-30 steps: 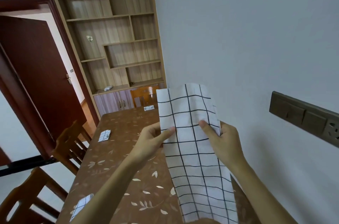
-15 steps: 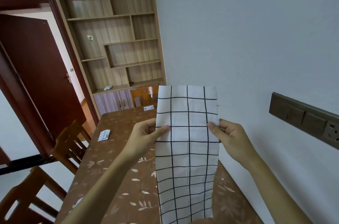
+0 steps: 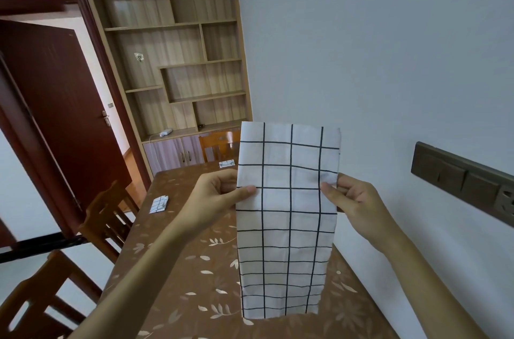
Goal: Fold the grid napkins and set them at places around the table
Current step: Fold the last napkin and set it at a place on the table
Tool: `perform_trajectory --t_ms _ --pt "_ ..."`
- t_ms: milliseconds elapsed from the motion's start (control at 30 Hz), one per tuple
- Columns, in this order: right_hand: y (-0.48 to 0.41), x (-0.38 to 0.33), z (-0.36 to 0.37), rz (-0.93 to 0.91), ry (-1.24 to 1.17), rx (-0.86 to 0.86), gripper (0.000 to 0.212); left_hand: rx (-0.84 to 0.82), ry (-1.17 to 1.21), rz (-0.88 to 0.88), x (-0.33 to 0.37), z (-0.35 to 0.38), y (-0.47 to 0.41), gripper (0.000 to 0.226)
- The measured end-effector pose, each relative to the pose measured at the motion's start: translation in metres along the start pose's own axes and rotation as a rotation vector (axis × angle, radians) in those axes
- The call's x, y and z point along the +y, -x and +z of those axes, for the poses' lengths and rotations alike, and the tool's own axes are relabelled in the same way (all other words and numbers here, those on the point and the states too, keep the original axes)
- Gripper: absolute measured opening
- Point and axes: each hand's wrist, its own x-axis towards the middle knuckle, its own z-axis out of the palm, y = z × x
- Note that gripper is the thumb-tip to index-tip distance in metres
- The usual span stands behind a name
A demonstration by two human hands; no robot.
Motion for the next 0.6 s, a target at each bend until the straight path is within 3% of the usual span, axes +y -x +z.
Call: perform_trajectory --t_ms 167,300,467,600 --pt "0.0002 -0.0003 -0.0032 0.013 -0.049 0.048 0.029 -0.044 -0.031 -0.007 0.0055 -0.0030 0.0021 0.022" --pt "0.0003 -0.0041 -0.0060 -0.008 -0.047 0.024 0.046 0.012 -0.066 -0.015 0.0065 -0.0053 0.0028 0.038" --pt "0.0013 -0.0027 -0.0067 -0.033 -0.087 0.022 0.056 0.085 0.044 -0.041 0.0021 -0.0023 0.0023 0.042" --pt "0.0043 0.0024 -0.0065 -0.066 -0.214 -0.010 0.043 0.161 0.087 -0.020 -0.0012 -0.0029 -0.0039 0.049"
